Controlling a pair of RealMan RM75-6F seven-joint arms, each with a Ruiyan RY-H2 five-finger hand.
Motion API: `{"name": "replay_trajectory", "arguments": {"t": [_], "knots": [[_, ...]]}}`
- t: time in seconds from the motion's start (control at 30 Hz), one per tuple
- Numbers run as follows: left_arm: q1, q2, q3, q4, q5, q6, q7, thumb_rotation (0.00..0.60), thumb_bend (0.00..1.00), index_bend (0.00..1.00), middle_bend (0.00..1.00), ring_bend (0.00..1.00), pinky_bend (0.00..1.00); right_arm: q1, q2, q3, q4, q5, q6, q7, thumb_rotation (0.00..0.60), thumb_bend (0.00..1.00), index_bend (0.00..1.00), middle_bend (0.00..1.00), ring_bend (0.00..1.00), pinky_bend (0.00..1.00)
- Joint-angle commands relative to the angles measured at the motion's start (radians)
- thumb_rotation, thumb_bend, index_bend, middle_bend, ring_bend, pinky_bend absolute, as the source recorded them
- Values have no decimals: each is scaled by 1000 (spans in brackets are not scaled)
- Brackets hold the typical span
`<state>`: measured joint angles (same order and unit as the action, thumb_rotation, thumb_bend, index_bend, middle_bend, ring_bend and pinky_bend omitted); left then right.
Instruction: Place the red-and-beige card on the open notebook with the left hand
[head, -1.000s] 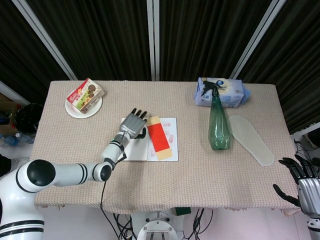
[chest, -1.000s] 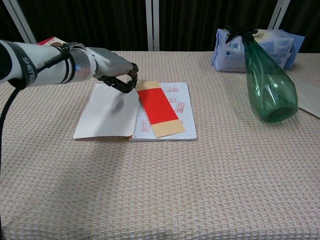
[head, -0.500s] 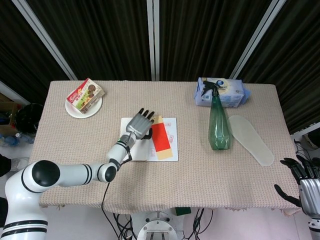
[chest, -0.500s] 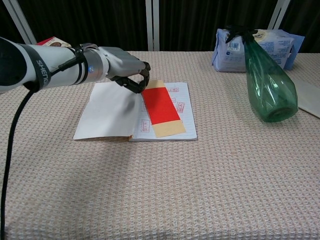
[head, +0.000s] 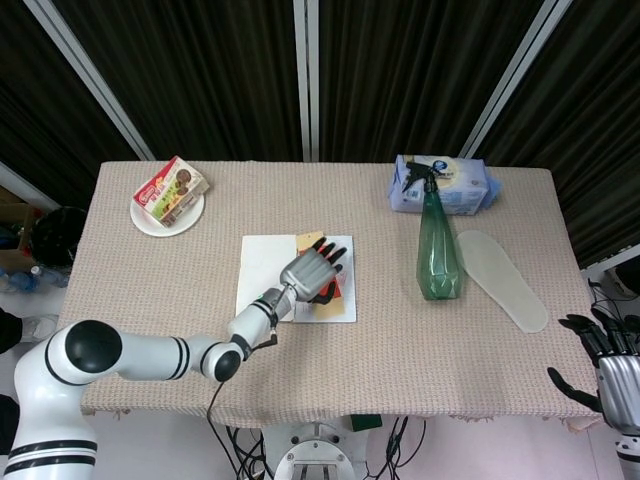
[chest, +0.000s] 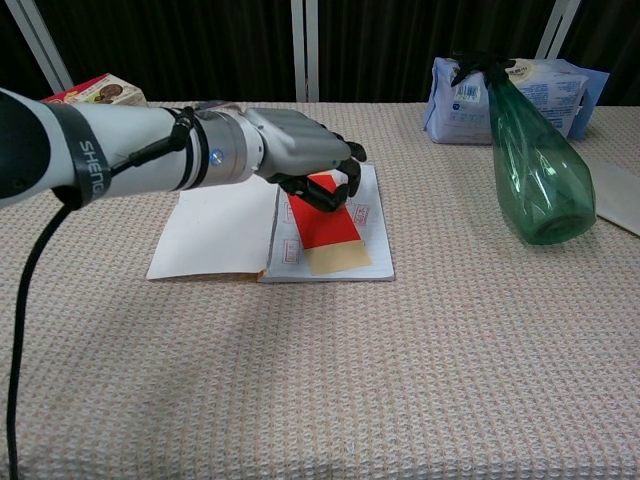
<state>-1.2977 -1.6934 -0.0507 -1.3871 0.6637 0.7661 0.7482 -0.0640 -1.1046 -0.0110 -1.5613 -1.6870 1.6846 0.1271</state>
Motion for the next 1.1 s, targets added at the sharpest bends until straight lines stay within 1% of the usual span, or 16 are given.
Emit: {"name": "replay_trajectory", "arguments": {"t": [0.03,0.23,0.4,0.53,0.87,1.1], "knots": [[-11,-18,-2,9,-10,-1,12,116,618,248,0,0,54,-1,0,0,2,2,0,3,600,175,265,213,100,168],[-28,-27,17,5,-54,7,61,117,618,259,0,0,47,-2,0,-1,6,1,2,8,600,175,264,213,100,168],[-32,-4,43,-40,-89,33,106,118,618,285,0,0,45,0,-2,-1,5,-3,2,6,600,176,265,213,100,168],[-32,15,55,-77,-114,50,123,117,618,288,0,0,44,0,-4,-2,4,-7,4,4,600,175,265,213,99,168],[-21,67,89,-179,-127,93,150,118,618,287,0,0,43,0,-3,-4,-3,-17,8,-6,600,175,265,213,99,168],[-14,78,88,-197,-114,108,142,114,617,288,0,0,44,-2,-5,-7,0,-21,12,-4,600,175,265,213,99,168]]}}
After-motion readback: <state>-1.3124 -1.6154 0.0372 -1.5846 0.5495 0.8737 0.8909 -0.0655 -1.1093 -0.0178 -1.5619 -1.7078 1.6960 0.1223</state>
